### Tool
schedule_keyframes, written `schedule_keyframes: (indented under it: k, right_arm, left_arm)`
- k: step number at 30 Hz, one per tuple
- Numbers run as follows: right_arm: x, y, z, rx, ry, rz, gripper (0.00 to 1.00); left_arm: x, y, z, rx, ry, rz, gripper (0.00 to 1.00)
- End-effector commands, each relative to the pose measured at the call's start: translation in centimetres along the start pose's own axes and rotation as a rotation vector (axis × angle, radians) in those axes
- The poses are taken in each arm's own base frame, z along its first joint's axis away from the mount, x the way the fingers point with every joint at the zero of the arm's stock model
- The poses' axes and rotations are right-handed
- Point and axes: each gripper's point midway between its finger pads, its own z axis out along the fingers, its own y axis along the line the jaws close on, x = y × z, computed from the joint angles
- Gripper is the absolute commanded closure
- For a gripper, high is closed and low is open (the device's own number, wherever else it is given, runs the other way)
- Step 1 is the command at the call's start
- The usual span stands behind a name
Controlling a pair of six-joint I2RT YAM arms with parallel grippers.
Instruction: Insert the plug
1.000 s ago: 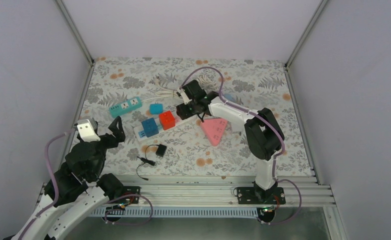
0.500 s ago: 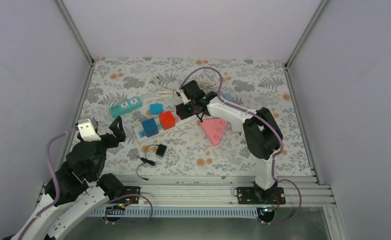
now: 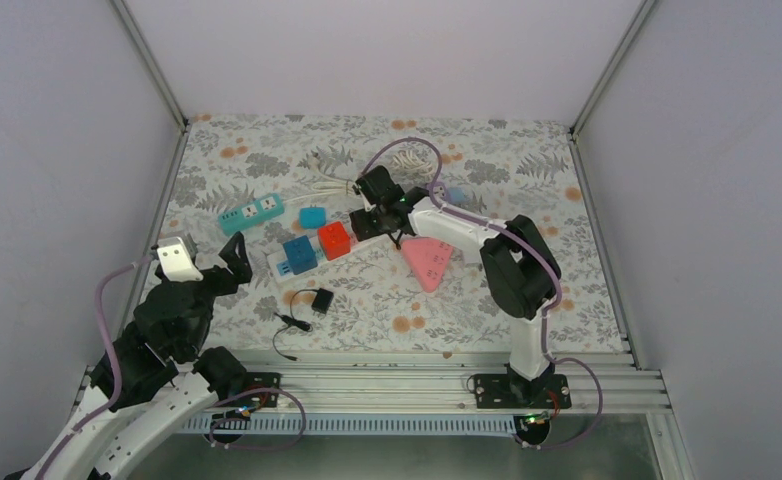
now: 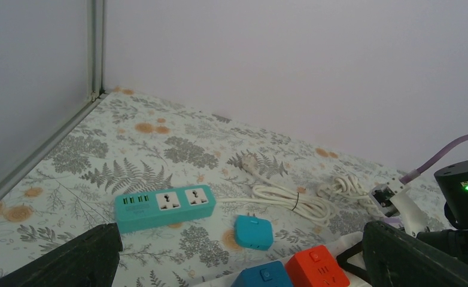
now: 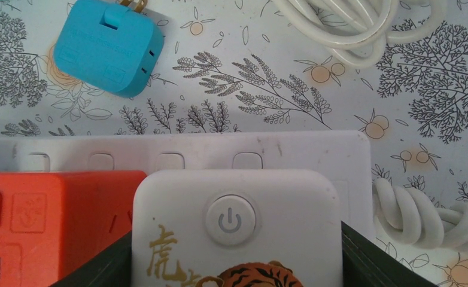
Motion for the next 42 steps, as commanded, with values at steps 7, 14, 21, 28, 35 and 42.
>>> schedule_keyframes:
  k: [7,14,21,28,35,42]
  right_arm:
    - [7.3,-2.7,4.3,0.124,0.195,-0.009,0.44]
    - [11.2,-4.7,6.5,0.210,0.306,-0.017,0.45]
    - [14.0,-7.0,7.8,0.333,0.378,-0.018,0.45]
    - [11.2,-4.5,8.5,0.209,0.306,0.051,0.48]
    - [9.7,-3.1,10.3,0.244,0.246,0.111,0.52]
    - [5.8,-3.1,8.1,0.282,0.141,0.120,0.49]
  left_arm:
    - [0.3,0.2,0.1,-0.016,0.011,0.024,0.00]
    - [0.3,0.2,0.1,-0.015,0.012,0.023,0.00]
    - [0.4,0.2,0.2,-0.016,0.015,0.027,0.00]
    - [0.5,0.1,0.4,-0.020,0.022,0.033,0.00]
    - [0.5,0.2,0.4,-0.026,0.023,0.035,0.00]
    - [0.5,0.1,0.6,-0.033,0.023,0.043,0.00]
